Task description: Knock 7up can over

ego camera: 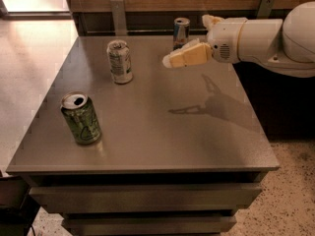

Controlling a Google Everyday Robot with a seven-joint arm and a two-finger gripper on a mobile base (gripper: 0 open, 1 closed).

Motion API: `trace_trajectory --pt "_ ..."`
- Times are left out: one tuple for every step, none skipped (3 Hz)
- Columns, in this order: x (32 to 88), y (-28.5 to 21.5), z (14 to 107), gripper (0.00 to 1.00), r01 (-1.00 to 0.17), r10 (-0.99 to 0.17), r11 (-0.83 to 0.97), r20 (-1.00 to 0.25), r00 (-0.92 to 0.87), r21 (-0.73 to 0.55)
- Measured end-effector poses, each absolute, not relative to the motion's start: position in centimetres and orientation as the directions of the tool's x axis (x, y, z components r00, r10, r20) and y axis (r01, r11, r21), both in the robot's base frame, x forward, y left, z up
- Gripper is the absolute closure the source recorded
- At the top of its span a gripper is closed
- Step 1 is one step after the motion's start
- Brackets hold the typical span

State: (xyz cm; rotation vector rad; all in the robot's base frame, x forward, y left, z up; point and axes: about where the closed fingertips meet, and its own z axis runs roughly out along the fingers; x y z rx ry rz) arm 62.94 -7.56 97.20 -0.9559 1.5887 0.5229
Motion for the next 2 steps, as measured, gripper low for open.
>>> trace_trajectory --pt "63.2 -6.7 96.9 0.0 -0.814 -0.287 0.558 -0.958 -0.005 -0.163" --pt "63.6 -4.9 96.0 0.0 -0.816 -0.247 0.558 -0.969 0.01 -0.151"
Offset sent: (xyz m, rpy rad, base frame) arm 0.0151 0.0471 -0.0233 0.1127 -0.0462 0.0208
